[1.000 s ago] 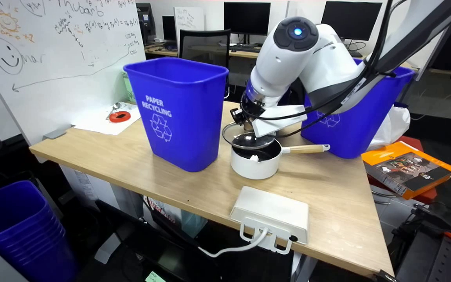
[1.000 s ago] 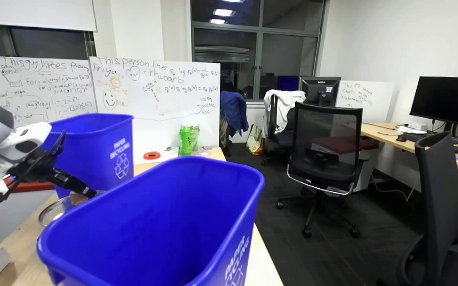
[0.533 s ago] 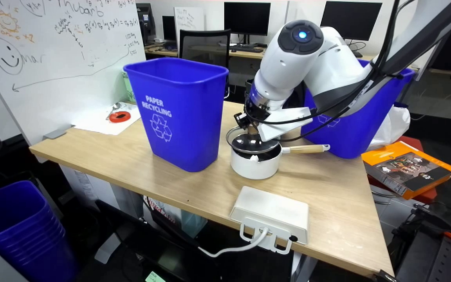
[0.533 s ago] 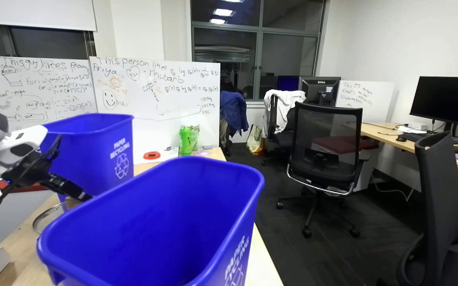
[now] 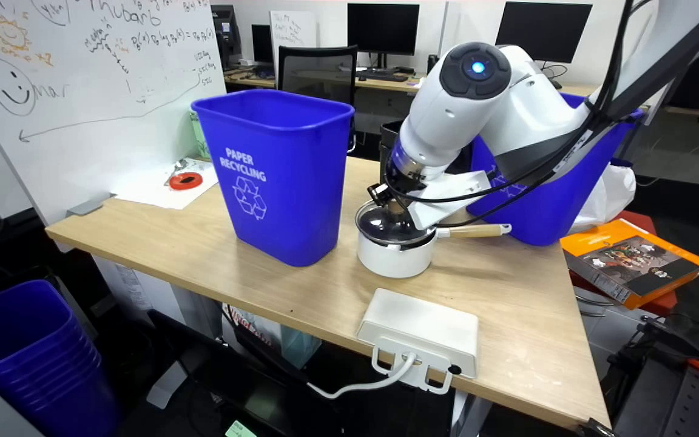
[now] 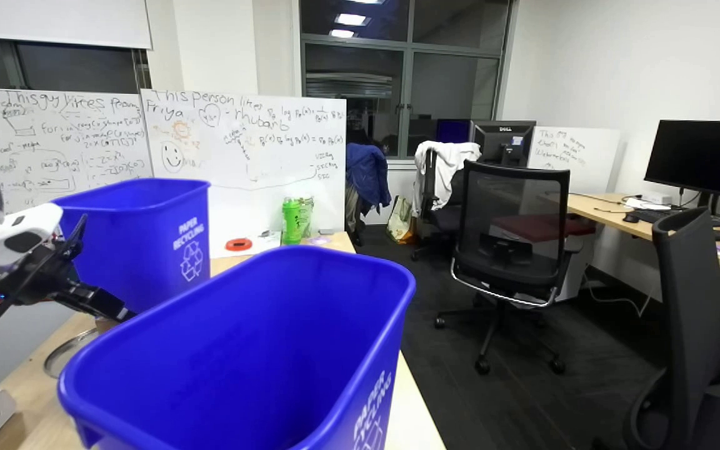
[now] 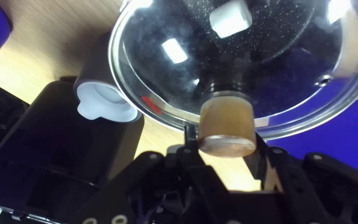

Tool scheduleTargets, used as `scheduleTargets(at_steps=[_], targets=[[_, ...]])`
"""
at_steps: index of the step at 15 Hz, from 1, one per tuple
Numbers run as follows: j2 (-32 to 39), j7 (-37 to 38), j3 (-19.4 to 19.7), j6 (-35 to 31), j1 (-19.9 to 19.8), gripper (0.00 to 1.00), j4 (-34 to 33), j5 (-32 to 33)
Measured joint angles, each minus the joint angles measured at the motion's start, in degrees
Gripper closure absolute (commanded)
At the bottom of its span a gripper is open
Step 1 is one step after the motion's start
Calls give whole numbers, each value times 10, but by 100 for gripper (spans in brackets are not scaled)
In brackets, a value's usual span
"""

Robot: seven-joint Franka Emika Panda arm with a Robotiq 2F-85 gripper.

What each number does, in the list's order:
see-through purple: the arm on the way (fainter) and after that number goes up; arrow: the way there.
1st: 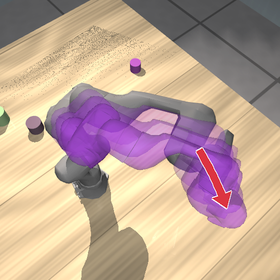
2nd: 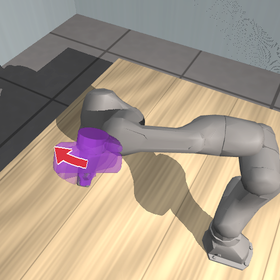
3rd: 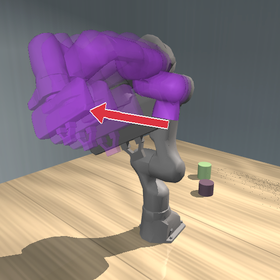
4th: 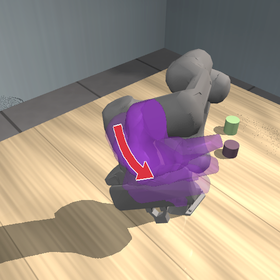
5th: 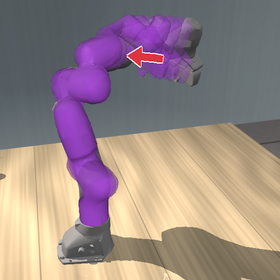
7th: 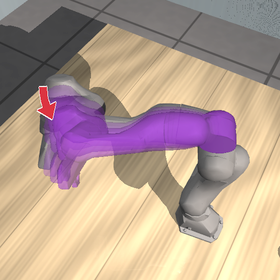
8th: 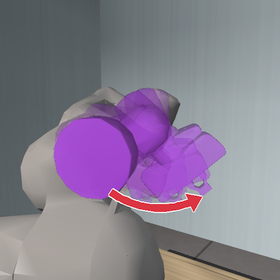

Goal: Place the lid on the white pot

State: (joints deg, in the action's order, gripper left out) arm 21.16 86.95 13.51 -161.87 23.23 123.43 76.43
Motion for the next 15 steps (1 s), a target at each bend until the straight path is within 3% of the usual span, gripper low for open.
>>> scheduleTargets(at_steps=[15], targets=[[2, 117, 6, 28, 17, 85, 14, 74]])
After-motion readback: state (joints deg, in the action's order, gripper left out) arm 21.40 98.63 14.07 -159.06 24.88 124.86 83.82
